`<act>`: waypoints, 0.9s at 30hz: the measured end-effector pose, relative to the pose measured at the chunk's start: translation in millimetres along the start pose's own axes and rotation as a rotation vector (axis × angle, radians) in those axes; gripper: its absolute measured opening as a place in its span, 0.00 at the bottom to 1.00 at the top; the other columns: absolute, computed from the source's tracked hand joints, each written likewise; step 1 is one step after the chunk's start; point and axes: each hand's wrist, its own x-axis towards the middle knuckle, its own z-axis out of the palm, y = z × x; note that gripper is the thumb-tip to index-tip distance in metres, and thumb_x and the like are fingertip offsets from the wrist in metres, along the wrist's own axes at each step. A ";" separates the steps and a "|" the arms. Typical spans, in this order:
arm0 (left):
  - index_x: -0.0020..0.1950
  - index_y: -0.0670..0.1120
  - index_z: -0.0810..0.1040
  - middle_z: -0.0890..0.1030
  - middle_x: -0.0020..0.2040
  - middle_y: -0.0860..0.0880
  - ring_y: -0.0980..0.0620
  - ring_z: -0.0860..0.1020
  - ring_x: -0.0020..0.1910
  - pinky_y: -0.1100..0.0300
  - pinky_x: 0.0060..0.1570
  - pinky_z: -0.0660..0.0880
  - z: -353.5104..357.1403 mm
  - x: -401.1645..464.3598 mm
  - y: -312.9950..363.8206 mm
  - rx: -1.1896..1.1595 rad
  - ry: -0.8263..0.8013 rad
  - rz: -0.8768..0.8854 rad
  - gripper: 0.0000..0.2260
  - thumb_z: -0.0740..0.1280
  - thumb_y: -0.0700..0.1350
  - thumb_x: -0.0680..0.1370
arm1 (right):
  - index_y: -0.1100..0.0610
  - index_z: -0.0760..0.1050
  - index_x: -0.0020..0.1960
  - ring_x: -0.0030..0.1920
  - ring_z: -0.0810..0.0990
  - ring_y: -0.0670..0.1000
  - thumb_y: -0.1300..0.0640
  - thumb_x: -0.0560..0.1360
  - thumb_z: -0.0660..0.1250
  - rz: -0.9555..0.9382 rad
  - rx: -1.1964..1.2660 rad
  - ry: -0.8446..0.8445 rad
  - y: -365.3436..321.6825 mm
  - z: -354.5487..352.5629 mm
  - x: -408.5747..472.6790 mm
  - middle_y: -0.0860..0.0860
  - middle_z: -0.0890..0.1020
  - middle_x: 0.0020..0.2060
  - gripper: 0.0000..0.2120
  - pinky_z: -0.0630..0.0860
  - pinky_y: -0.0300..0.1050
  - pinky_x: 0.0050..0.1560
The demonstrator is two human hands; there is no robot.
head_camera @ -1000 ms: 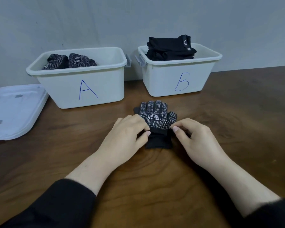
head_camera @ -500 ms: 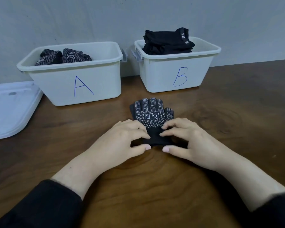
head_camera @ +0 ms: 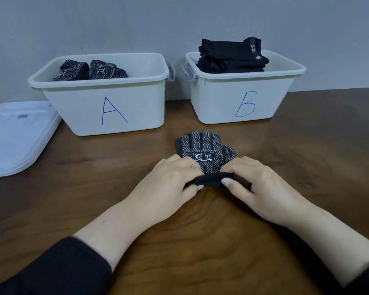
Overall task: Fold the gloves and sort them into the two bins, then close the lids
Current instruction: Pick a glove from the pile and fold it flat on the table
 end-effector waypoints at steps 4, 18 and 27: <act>0.49 0.52 0.81 0.80 0.47 0.56 0.55 0.73 0.48 0.53 0.52 0.73 -0.7 2.6 -0.6 -0.114 0.045 -0.075 0.04 0.67 0.49 0.80 | 0.43 0.77 0.60 0.53 0.75 0.42 0.38 0.74 0.69 0.050 0.006 0.000 1.3 0.2 2.0 0.38 0.79 0.49 0.17 0.68 0.38 0.57; 0.63 0.58 0.76 0.75 0.43 0.58 0.58 0.73 0.41 0.68 0.43 0.69 3.7 26.2 -7.4 -0.193 0.163 -0.373 0.16 0.72 0.50 0.77 | 0.47 0.79 0.58 0.47 0.75 0.45 0.53 0.75 0.73 0.161 -0.051 0.207 8.2 12.0 26.6 0.40 0.74 0.48 0.12 0.75 0.49 0.52; 0.77 0.57 0.67 0.62 0.78 0.62 0.62 0.57 0.75 0.56 0.73 0.52 -7.6 20.1 -16.4 0.204 -0.184 -0.044 0.27 0.53 0.65 0.80 | 0.43 0.73 0.72 0.71 0.65 0.35 0.36 0.76 0.64 0.033 -0.071 -0.162 27.1 -8.2 23.1 0.31 0.71 0.68 0.26 0.56 0.38 0.73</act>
